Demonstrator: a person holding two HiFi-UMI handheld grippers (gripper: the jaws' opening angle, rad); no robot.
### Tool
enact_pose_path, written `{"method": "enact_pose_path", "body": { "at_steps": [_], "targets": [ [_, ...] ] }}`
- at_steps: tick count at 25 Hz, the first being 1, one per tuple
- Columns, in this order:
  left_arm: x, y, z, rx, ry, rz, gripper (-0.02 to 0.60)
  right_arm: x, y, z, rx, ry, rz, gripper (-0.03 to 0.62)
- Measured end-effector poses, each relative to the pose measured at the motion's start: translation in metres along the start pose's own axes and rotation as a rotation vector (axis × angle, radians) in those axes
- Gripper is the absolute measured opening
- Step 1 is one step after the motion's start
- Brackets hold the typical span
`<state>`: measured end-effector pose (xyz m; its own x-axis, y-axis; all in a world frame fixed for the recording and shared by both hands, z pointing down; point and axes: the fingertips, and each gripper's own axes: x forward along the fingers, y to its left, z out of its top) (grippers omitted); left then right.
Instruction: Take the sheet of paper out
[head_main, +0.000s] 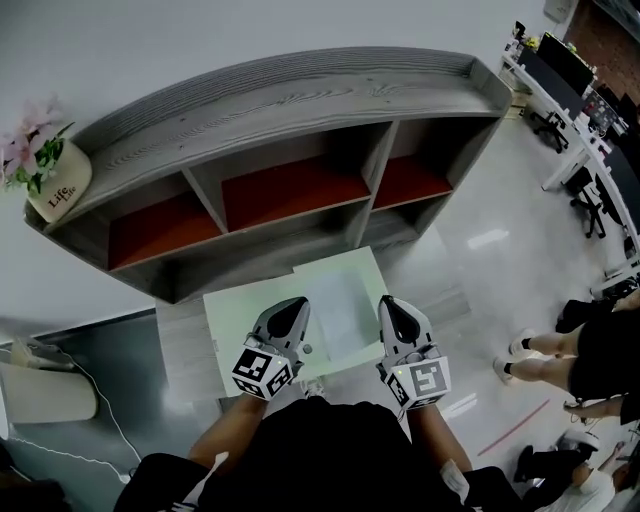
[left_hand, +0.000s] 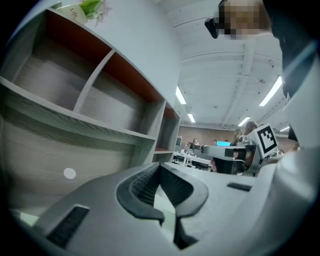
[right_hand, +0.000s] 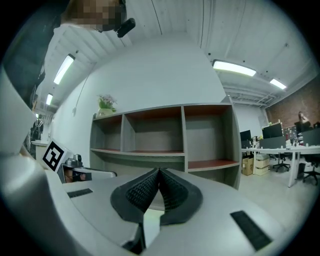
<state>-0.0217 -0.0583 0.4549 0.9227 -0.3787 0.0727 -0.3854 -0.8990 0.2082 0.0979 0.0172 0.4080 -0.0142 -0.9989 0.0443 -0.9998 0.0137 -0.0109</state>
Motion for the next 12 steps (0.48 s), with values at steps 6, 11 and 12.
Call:
{"method": "enact_pose_path", "body": {
  "at_steps": [6, 11, 12],
  "targets": [
    [-0.006, 0.024, -0.009, -0.032, 0.012, 0.053, 0.008, 0.018, 0.006, -0.006, 0.003, 0.024, 0.032, 0.017],
    [-0.010, 0.045, -0.025, -0.057, 0.039, 0.130, 0.008, 0.034, 0.005, -0.018, 0.011, 0.044, 0.076, 0.017],
    [-0.010, 0.049, -0.029, -0.063, 0.046, 0.149, 0.008, 0.037, 0.003, -0.020, 0.013, 0.043, 0.084, 0.017]
  ]
}}
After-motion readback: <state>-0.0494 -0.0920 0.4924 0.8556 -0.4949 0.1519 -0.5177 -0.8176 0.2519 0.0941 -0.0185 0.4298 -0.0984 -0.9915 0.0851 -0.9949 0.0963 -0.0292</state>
